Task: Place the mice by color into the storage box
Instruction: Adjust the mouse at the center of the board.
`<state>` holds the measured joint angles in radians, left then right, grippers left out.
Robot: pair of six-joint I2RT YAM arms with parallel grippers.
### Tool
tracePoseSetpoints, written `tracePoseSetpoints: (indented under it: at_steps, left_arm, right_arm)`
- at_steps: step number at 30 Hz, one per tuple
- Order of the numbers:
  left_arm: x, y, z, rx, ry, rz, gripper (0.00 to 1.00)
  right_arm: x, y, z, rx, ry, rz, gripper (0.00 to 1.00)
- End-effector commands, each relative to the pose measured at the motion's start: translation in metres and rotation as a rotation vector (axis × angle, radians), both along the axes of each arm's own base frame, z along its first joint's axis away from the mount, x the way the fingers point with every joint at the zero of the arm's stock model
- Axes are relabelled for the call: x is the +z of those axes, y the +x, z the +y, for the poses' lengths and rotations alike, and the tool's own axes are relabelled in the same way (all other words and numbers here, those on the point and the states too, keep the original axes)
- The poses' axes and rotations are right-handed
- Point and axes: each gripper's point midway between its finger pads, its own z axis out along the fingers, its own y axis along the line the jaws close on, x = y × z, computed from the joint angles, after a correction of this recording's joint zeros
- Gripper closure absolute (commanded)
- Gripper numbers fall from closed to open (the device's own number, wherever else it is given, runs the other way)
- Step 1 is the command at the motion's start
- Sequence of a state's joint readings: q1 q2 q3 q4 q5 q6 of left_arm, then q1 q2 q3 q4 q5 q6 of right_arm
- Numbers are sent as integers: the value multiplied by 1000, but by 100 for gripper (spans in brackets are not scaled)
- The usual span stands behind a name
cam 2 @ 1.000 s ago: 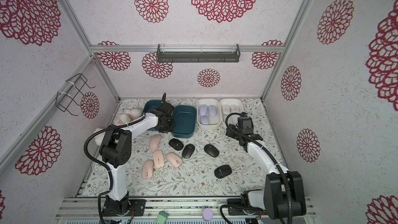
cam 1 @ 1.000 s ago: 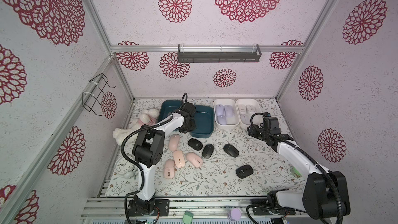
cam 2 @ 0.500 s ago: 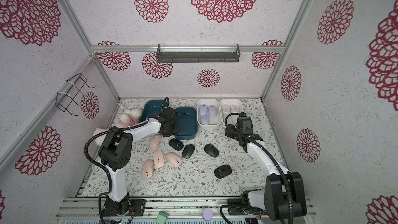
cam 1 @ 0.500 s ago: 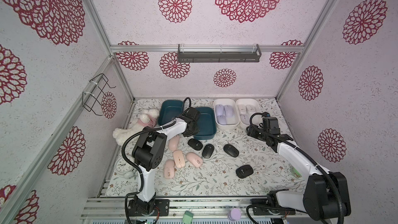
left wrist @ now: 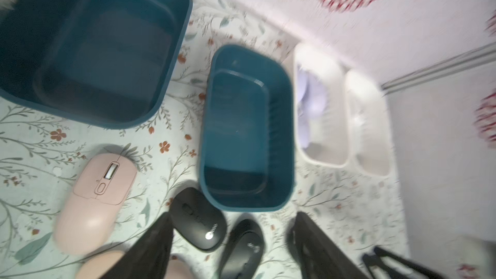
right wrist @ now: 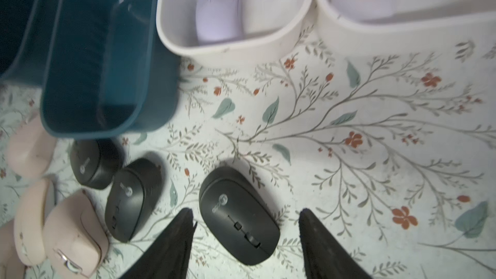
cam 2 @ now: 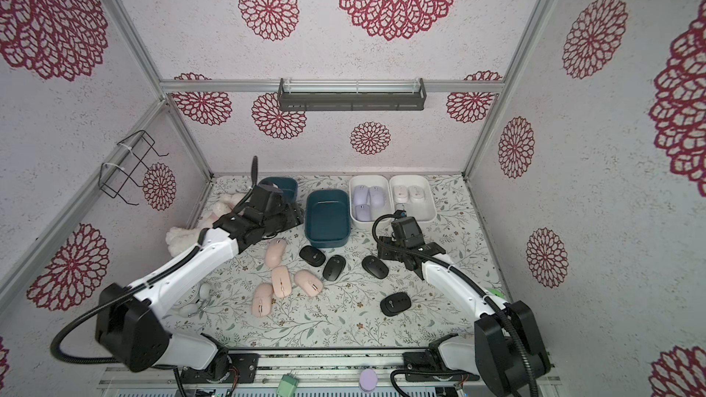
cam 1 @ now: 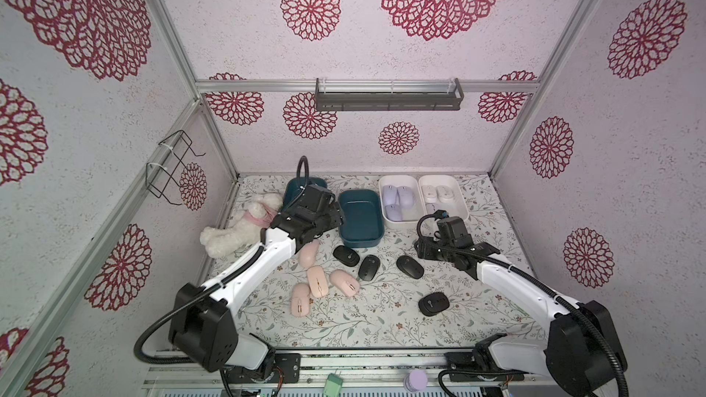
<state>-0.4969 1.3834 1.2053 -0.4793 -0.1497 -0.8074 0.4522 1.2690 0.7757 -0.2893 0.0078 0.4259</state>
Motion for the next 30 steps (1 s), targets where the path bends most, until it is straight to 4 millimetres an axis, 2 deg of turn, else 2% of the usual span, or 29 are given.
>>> tracePoseSetpoints:
  at_steps: [1, 4, 6, 8, 11, 15, 18, 23, 26, 30]
  left_arm:
    - [64, 4, 28, 73, 25, -270, 2]
    - [90, 7, 48, 123, -58, -390, 3]
    - [93, 14, 60, 143, -167, -375, 3]
    - [83, 24, 65, 128, -294, -309, 3]
    - [73, 36, 41, -40, -425, -227, 3]
    - [37, 38, 27, -74, -385, -78, 3]
    - [12, 33, 22, -57, -466, 1, 3]
    - [3, 22, -15, -167, -530, 48, 3]
    - [-4, 22, -21, -178, -524, 79, 3]
    - [-3, 23, -17, -179, -472, 61, 3]
  right_arm:
    - [-29, -22, -6, 22, -90, 78, 34]
    - [-45, -34, 1, 41, -100, 126, 33]
    - [-54, -39, 7, 52, -106, 153, 33]
    - [-61, -42, 14, 70, -116, 172, 32]
    - [-63, -40, 16, 64, -156, 165, 33]
    - [-59, -32, 22, 53, -145, 134, 33]
    - [-68, -32, 20, 42, -187, 163, 32]
    - [-76, -29, 16, 30, -254, 191, 31]
    - [-81, -34, 14, 34, -283, 207, 31]
    - [-87, -38, 9, 23, -325, 209, 29]
